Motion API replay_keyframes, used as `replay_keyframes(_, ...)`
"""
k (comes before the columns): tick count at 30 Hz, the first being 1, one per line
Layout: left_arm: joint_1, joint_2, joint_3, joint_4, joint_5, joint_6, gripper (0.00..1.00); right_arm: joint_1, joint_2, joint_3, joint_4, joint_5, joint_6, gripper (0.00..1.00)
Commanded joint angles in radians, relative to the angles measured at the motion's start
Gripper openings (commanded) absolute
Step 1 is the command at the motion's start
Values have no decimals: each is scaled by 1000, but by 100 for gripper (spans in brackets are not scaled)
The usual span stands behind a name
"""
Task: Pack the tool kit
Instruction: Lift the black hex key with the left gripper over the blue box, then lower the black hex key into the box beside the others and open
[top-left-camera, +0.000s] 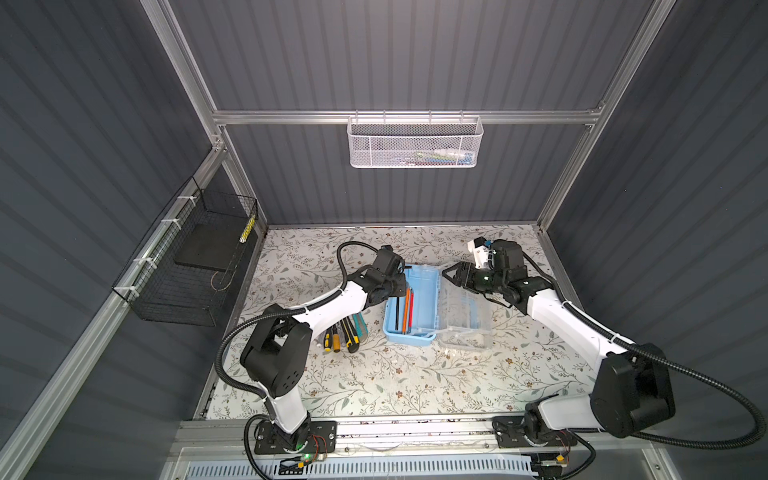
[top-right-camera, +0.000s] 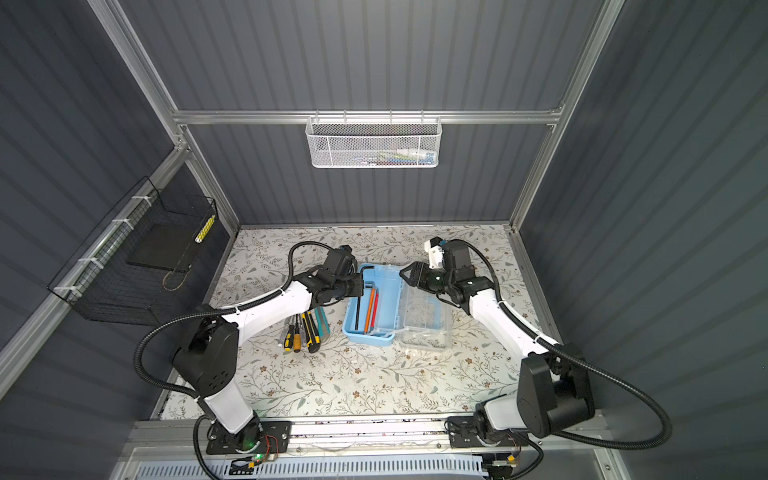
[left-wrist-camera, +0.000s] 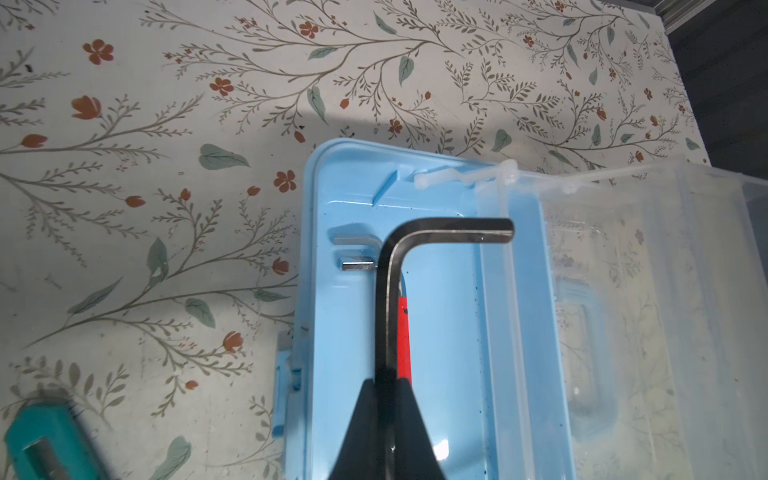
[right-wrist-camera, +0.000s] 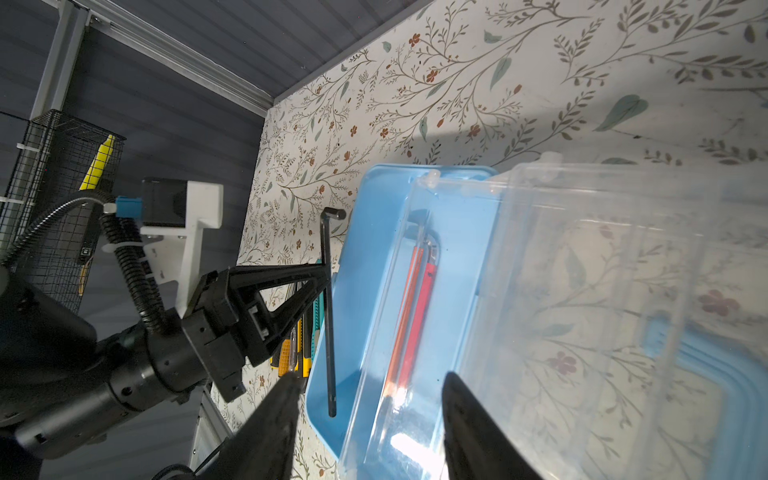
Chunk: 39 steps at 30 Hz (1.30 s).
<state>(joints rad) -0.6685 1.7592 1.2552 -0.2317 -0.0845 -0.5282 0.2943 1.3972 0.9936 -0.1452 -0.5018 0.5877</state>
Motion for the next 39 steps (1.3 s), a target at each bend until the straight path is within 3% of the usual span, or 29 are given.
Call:
replay_keyframes(1,-5,27,35,23,15,-3,0,-2,17,18,-4,-10,0,56)
replay_keyframes(14,-28,145,64,-23,-8,-21,0,-3,-10,-22,4,10,-10,57)
replay_keyframes(19,-28,159,95,-35,-14,-19,23,-8,-9,-6,-1,9,-18,59)
replay_keyframes(25,-28,133,126,-64,-35,3,35,-13,-44,-1,-15,12,-25,60)
replay_keyframes(34,-25,10,47,-142,-245,60,43,-18,-102,-8,-56,25,-42,62)
replay_keyframes(39,-23,-12,-9,-128,-254,52,43,-20,-82,-1,-57,17,-43,63)
